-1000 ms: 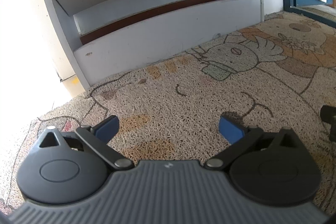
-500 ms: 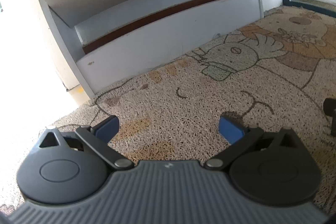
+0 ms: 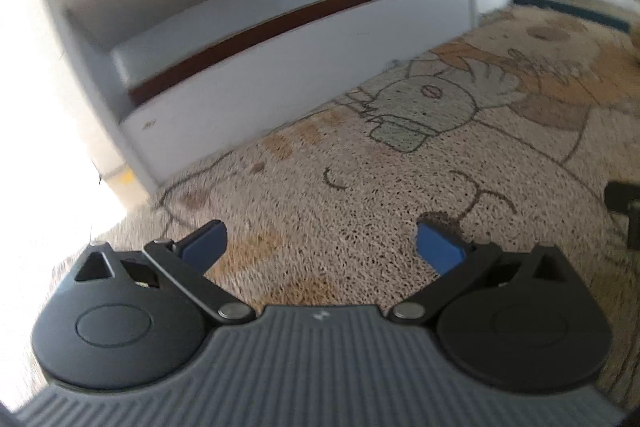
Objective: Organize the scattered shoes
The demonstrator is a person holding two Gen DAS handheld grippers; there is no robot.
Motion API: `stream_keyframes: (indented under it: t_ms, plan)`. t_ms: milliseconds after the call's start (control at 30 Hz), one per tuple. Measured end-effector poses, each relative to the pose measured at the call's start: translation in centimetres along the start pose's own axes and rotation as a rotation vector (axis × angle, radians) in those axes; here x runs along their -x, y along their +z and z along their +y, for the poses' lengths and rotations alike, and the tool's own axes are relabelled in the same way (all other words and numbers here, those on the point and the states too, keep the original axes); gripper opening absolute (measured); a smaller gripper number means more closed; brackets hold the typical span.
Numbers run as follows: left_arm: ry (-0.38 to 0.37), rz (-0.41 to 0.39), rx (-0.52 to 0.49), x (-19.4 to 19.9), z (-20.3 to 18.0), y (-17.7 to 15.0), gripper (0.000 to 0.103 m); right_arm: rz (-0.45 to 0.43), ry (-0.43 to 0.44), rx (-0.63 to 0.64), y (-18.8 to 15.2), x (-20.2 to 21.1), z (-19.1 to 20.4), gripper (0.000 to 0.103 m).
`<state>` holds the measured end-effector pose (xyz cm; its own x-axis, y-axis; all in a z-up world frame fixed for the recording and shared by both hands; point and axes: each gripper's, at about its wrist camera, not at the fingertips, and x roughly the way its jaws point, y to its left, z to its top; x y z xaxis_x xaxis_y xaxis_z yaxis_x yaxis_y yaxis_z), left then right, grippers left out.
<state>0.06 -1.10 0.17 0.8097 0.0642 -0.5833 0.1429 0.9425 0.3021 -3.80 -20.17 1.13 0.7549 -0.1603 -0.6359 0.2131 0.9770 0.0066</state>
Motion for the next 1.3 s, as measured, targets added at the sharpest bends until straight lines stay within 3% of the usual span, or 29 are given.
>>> stream_keyframes:
  t_ms: [500, 767, 867, 1167, 1300]
  plan:
    - [-0.124, 0.159, -0.009, -0.4, 0.8, 2.5, 0.103, 0.126, 0.023, 0.020, 0.7, 0.6, -0.4, 0.103]
    - [-0.242, 0.175, -0.011, 3.3, 0.0, 3.5, 0.103, 0.194, -0.008, 0.069, 0.8, 1.7, -0.5, 0.103]
    - [-0.248, 0.198, -0.036, 3.8, -0.5, 4.3, 0.103, 0.204, -0.026, 0.106, 0.8, 2.1, -1.0, 0.103]
    - [-0.299, 0.245, -0.092, 1.4, -0.9, 6.1, 0.103, 0.279, 0.040, 0.238, 2.3, 1.2, -1.2, 0.103]
    - [-0.291, 0.223, -0.146, 1.6, -0.9, 6.9, 0.103, 0.309, 0.065, 0.253, 2.9, 2.2, -1.7, 0.103]
